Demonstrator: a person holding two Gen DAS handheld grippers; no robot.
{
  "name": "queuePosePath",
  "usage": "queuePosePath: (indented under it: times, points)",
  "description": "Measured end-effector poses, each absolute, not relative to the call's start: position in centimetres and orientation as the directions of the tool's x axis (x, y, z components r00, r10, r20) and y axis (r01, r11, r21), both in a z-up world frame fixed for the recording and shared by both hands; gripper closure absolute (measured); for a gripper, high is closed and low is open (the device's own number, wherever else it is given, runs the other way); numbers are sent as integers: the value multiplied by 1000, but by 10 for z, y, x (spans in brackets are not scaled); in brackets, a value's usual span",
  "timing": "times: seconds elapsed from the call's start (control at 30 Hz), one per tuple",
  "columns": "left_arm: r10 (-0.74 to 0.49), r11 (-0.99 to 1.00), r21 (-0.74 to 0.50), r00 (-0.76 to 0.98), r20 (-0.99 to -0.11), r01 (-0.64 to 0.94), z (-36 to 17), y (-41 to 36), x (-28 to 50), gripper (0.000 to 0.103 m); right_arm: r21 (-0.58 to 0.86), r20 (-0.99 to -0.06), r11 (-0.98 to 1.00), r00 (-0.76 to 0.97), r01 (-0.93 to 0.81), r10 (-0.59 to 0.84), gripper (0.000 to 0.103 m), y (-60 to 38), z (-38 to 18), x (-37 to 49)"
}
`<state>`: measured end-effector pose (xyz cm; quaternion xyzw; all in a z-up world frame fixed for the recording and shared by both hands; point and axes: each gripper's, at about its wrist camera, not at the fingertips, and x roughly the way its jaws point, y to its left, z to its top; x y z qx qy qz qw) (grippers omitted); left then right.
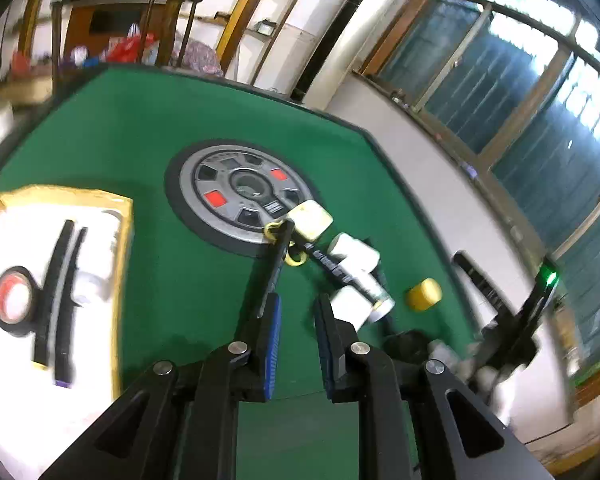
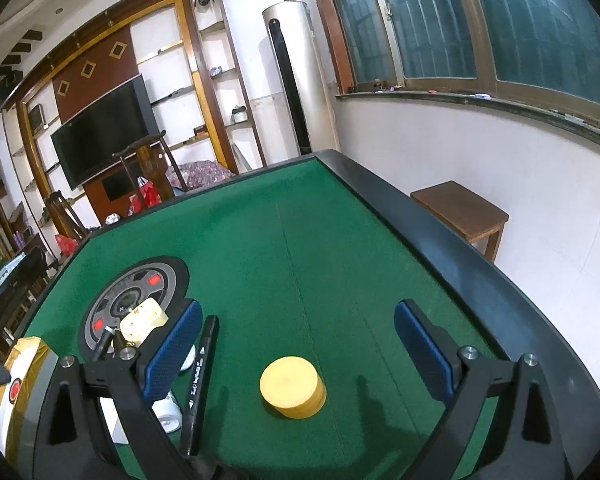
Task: Organize rigid objects
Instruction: 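Reach the left gripper to the black marker with white lettering and grasp it, then carry the marker toward the tray with the left gripper while the right gripper grasps the white square case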
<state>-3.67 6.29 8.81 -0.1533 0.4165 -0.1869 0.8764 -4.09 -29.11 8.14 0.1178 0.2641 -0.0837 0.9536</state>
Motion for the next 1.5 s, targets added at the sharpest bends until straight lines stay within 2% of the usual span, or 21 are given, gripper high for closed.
queuePosePath:
  times: [0.03, 0.1, 0.23, 0.47, 0.5, 0.57, 0.63, 0.67, 0.77, 0.83, 1.0, 1.1, 1.2, 1.33, 1.4, 1.5]
  points:
    - [-442, 892, -402, 583, -682, 206, 85, 59, -36, 82, 164, -529, 960, 842, 227, -109, 6, -288, 80, -41]
    - [-403, 915, -328, 578, -710, 234, 76, 50, -31, 60, 135, -528, 964, 840, 231, -127, 6, -281, 80, -41]
    - [-257, 964, -157, 603, -755, 214, 54, 28, -3, 58, 51, -516, 976, 842, 212, -156, 6, -259, 79, -46]
    - [-32, 995, 32, 623, -782, 92, 30, 30, 45, 57, -26, -506, 989, 851, 146, -139, 6, -236, 79, -47]
    - [7, 995, 70, 622, -783, 77, 26, 32, 52, 51, -24, -506, 990, 852, 141, -134, 6, -236, 79, -46]
    - [68, 991, 119, 549, -833, 58, 7, 35, 69, 45, -12, -506, 991, 854, 136, -124, 6, -238, 80, -47]
    - [15, 997, 54, 515, -857, 60, 2, 45, 73, 48, 3, -510, 990, 852, 138, -117, 6, -242, 80, -46]
    - [7, 995, 55, 506, -862, 80, 3, 45, 73, 53, 20, -516, 990, 849, 142, -111, 6, -246, 79, -46]
    - [-71, 992, -15, 465, -882, 124, 4, 51, 67, 88, 86, -532, 984, 842, 154, -85, 6, -262, 79, -45]
    - [-122, 989, -75, 435, -892, 124, 2, 58, 62, 88, 134, -547, 977, 834, 168, -69, 6, -272, 78, -43]
    - [-69, 993, -15, 461, -884, 119, -2, 51, 64, 86, 255, -566, 945, 824, 206, -27, 6, -297, 74, -44]
    - [-38, 993, 22, 492, -870, 115, 1, 45, 63, 87, 250, -568, 945, 822, 211, -33, 6, -296, 75, -44]
    - [-142, 989, -98, 490, -860, 114, 6, 53, 53, 89, 238, -560, 950, 828, 201, -34, 6, -293, 76, -46]
    - [-296, 954, -262, 559, -774, 143, 35, 77, 22, 89, 235, -533, 960, 846, 149, 0, 6, -279, 86, -52]
    - [-366, 928, -337, 573, -734, 160, 46, 92, 6, 89, 270, -538, 960, 839, 79, 82, 6, -266, 91, -55]
    - [-425, 896, -408, 593, -683, 173, 59, 114, -23, 89, 379, -585, 921, 748, -89, 313, 6, -228, 91, -51]
